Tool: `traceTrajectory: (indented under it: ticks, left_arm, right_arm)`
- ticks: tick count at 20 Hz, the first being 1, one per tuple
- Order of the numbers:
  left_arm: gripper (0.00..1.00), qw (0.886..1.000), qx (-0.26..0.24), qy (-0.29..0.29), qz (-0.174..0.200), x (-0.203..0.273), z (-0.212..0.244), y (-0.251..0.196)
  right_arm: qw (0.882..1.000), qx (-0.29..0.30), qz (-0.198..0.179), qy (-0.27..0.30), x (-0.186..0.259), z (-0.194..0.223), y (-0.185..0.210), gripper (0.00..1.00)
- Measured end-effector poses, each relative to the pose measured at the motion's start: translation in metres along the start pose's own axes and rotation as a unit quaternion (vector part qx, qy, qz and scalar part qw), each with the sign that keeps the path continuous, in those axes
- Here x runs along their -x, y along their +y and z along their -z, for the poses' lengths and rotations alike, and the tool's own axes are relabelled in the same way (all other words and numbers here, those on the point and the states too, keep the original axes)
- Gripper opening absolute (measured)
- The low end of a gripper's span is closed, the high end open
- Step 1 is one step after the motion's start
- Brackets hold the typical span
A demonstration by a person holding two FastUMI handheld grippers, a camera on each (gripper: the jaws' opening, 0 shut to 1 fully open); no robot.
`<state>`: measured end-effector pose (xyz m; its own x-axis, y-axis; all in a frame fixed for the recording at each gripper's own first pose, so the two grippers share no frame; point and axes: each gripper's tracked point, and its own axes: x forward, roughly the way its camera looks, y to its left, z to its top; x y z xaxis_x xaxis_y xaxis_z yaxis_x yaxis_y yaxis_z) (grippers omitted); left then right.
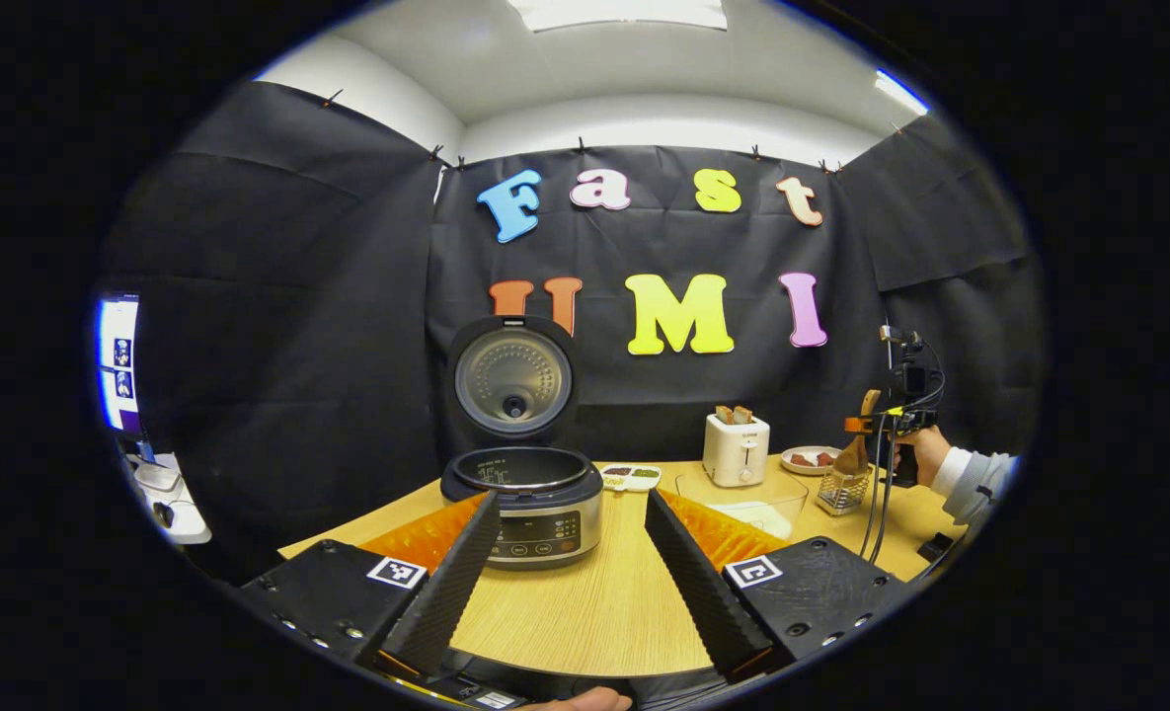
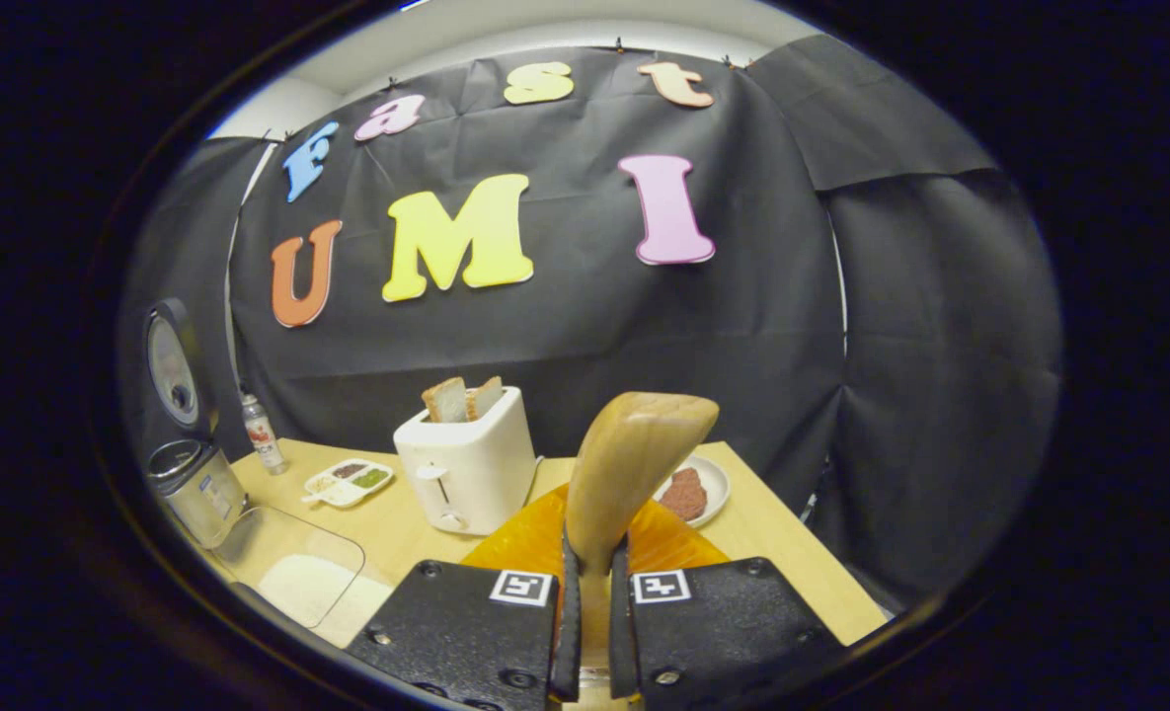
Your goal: Close the left gripper, press the button to open the rice cooker; take a wooden spoon from the chopstick holder with the right hand, scoop a spoonful of rice and pour it into the rice cooker, then put the wooden spoon back into the chopstick holder.
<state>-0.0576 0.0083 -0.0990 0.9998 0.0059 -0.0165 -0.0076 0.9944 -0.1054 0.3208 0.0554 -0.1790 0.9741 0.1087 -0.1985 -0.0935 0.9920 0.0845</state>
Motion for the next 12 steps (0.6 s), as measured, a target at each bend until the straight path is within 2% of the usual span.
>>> traceTrajectory:
  ticks: [7,12]
  left_arm:
    - [0.94,1.0,-0.004,-0.017,0.0,0.01,-0.009,0.006]
    - [0.94,1.0,0.007,-0.011,0.002,0.012,-0.007,0.01]
  right_arm:
    - [0.999,0.007,-0.027,-0.032,0.032,-0.038,0.045,0.12]
    - [0.996,0.005,-0.085,-0.028,0.048,-0.045,0.114,0.12]
